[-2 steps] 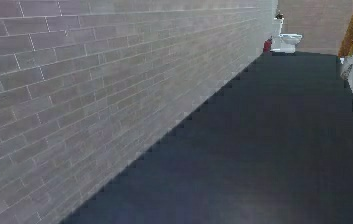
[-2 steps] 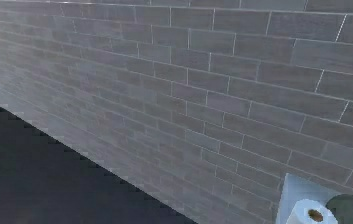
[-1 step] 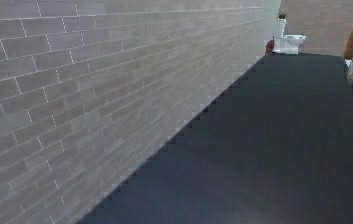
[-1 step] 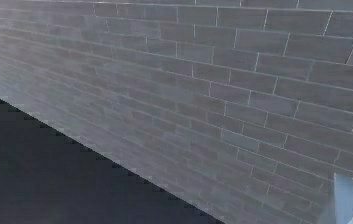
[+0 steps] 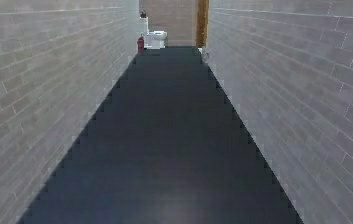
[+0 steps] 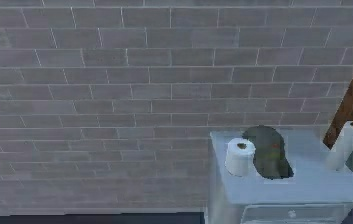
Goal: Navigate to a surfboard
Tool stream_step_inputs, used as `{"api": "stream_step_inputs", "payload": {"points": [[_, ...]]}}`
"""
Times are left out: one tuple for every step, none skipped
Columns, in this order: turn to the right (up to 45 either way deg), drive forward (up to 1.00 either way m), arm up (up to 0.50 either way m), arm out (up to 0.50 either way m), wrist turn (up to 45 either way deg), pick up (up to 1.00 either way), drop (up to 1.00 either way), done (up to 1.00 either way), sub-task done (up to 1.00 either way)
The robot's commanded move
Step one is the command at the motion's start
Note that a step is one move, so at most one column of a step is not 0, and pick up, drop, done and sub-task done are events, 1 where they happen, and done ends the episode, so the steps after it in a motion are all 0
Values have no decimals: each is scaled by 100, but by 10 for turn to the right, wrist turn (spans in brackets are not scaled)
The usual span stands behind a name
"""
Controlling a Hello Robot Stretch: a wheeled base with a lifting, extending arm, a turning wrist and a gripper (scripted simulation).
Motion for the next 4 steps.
{"api": "stream_step_inputs", "payload": {"points": [[0,100,0,0,0,0,0,0,0],[0,100,0,0,0,0,0,0,0],[0,100,0,0,0,0,0,0,0],[0,100,0,0,0,0,0,0,0]]}}
